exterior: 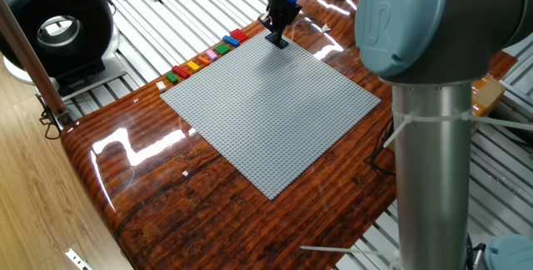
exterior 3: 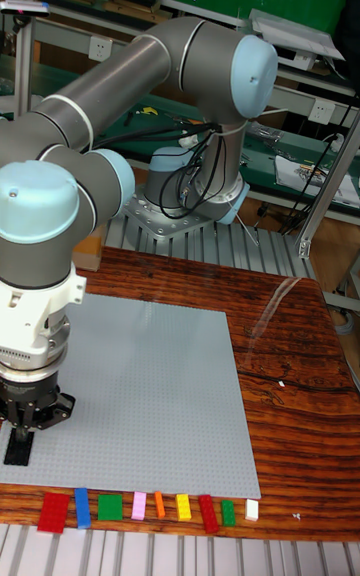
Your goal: Build with small Lego blocks
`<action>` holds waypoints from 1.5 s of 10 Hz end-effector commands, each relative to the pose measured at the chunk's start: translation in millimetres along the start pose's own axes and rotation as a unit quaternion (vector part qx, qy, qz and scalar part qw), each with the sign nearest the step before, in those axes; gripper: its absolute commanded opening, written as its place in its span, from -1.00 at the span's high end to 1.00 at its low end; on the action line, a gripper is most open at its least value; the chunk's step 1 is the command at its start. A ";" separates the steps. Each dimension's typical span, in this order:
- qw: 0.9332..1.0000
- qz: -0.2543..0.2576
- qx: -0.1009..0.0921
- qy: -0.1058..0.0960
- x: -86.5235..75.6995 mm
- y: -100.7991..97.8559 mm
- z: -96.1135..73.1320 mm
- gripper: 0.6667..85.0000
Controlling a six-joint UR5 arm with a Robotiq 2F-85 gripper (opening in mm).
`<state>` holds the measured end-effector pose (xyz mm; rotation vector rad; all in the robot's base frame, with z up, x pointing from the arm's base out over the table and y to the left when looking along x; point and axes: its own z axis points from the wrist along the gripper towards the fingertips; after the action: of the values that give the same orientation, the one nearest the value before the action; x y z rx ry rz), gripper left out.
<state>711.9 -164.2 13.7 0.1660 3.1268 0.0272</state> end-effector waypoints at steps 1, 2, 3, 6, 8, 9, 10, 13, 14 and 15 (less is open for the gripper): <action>1.000 0.009 -0.010 0.000 5.2 3.4 1.3 0.99; 1.000 0.008 -0.014 0.001 8.5 4.3 3.7 0.99; 1.000 0.007 -0.013 0.004 11.6 3.0 4.1 0.99; 1.000 0.004 -0.008 0.013 19.3 -2.0 5.3 0.99; 1.000 0.000 -0.028 -0.009 10.9 4.3 14.1 0.99; 0.999 -0.004 -0.029 -0.019 6.1 3.1 18.5 0.99; 1.000 -0.005 -0.024 -0.015 7.6 1.7 15.0 0.99; 1.000 -0.006 -0.013 0.004 13.1 -5.3 5.2 0.99; 1.000 -0.007 -0.010 0.007 14.2 -6.9 5.1 0.99; 1.000 -0.007 -0.005 0.012 16.0 -8.3 4.7 0.99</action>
<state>697.1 -168.6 5.6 0.1405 3.1385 0.0509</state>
